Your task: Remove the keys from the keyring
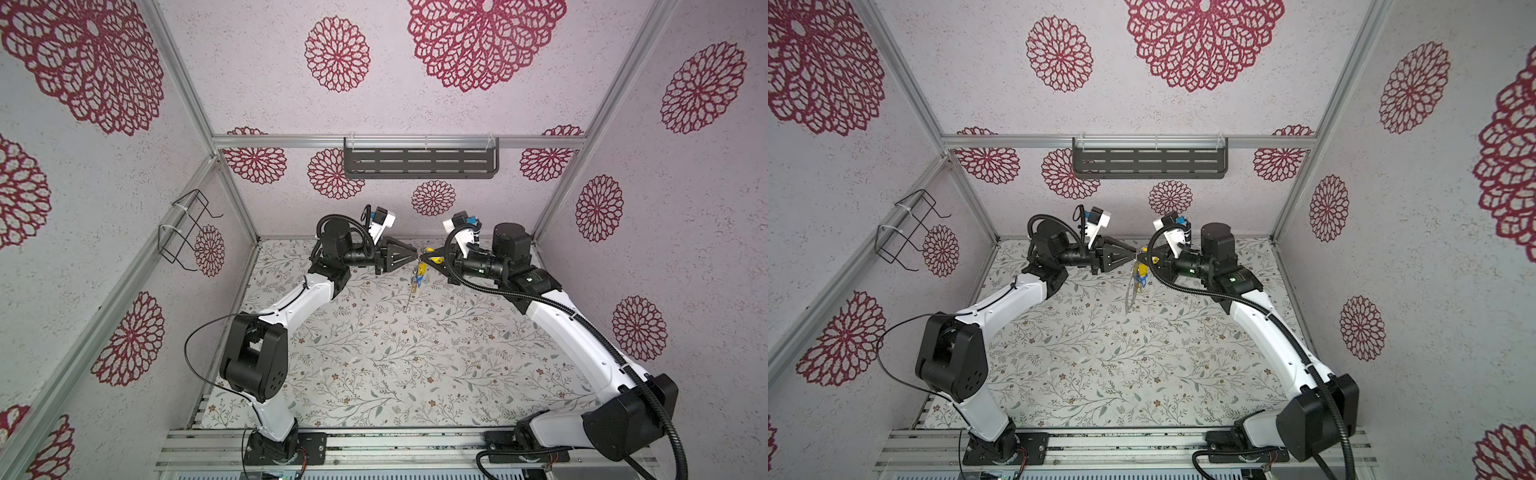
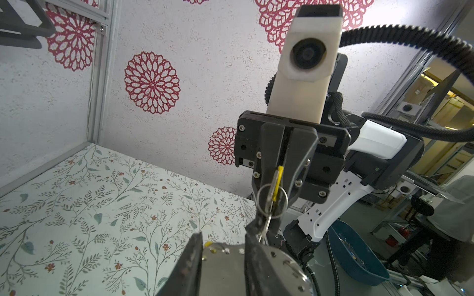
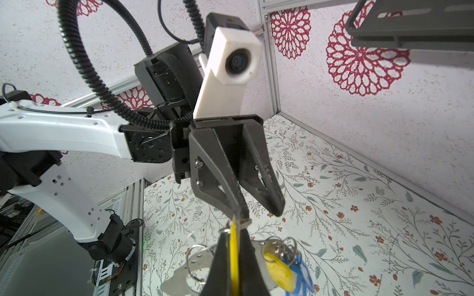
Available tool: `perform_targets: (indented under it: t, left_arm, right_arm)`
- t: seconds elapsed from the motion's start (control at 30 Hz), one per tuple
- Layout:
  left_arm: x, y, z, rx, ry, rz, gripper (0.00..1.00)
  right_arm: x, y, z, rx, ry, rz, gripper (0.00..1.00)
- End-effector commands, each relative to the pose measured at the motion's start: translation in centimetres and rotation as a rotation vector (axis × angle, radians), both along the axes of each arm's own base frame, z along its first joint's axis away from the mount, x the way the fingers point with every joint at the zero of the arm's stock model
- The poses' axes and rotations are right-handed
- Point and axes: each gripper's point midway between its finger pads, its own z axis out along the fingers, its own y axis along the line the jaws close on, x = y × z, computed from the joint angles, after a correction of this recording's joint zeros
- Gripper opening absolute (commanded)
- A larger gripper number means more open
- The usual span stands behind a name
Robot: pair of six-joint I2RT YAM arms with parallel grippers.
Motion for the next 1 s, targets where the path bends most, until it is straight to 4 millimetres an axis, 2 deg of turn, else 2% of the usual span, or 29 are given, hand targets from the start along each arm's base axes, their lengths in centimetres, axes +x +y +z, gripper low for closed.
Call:
perform_targets:
  t: [0.0,0.2,0.63,0.97]
  left_arm:
    - [-1.2,1.1,2.5,-0.045,-0.068,-0.010,0.33]
    - [-1.3,2.0,3.0,-0.061,-0.072,-0.002,0.34]
    - [-2.0,0.8,3.3,-0.117,-0.048,-0.094,0.32]
    - [-1.6,0.1,2.5,-0.098,-0.042,-0.084,0.32]
  right_arm:
    - [-0.6,-0.1,4.1,0.052,-0.109,0.019,0.00]
    - [-0.5,-0.1,4.1,0.056,-0.103,0.023,0.00]
    - [-0.4,0.2,4.4,0.060,-0.100,0.032,0.00]
    - [-0.2,0.3,4.2,0.060,-0.093,0.036,0.00]
